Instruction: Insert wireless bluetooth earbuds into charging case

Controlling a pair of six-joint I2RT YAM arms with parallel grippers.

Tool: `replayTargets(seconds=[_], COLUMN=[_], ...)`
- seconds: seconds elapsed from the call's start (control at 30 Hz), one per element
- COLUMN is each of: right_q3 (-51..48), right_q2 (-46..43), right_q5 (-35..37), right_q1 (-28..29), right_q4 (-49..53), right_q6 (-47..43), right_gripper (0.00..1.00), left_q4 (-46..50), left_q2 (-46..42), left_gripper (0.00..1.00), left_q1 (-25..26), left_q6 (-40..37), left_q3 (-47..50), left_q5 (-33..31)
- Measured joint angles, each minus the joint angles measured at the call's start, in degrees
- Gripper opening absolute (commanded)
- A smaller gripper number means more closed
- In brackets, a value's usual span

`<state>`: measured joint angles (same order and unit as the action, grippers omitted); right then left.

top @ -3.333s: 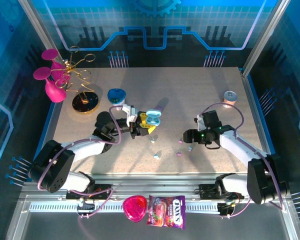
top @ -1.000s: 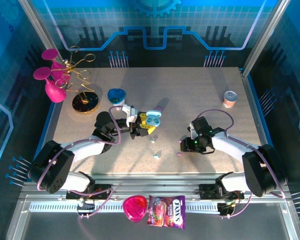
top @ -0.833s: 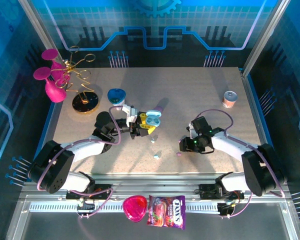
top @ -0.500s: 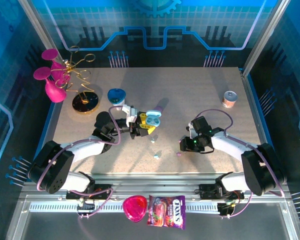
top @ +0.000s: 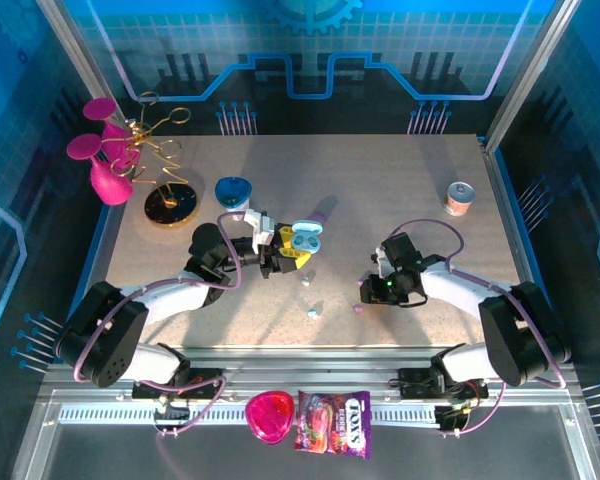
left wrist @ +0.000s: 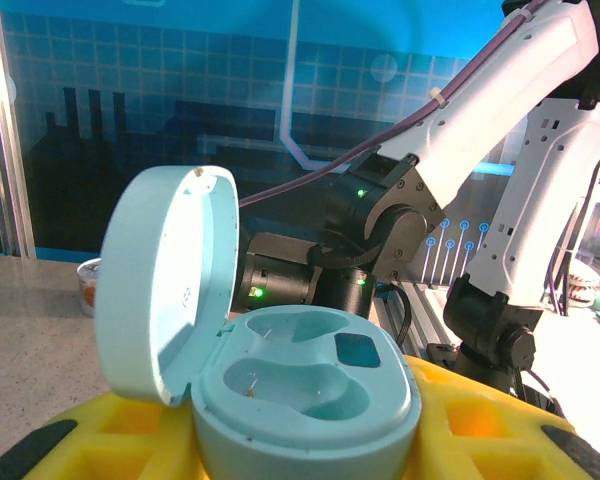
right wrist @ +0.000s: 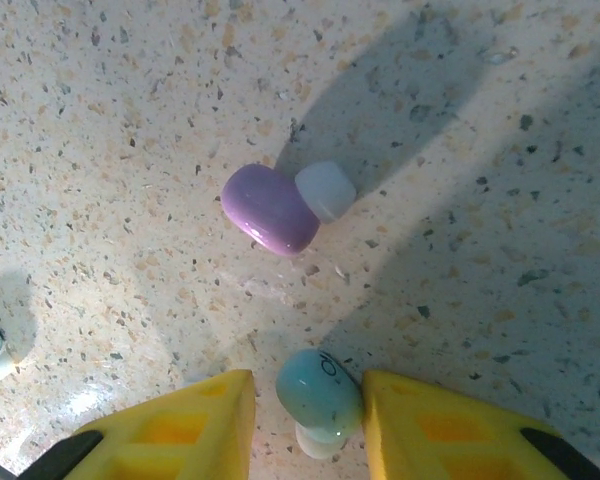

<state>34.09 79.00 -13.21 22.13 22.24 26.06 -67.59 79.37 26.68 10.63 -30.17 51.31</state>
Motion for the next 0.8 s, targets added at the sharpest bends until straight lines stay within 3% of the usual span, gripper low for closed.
replayTargets(seconds=[0.53, 0.8], right_q3=[0.0, 0.0], right_q2=[0.1, 0.1], right_q5=[-2.2, -2.3], right_q1=[1.6, 1.6], right_q4=[0.3, 0.2], right_q6=[-0.7, -0.9], right_gripper=[0.27, 0.35], left_q4=[0.0, 0.0], left_q2=[-0.3, -0.3], left_gripper=[0.37, 0.37], left_q1=[0.0, 0.0], left_q6=[0.0, 0.0], left_q3=[0.0, 0.0], left_q5=[0.0, 0.0])
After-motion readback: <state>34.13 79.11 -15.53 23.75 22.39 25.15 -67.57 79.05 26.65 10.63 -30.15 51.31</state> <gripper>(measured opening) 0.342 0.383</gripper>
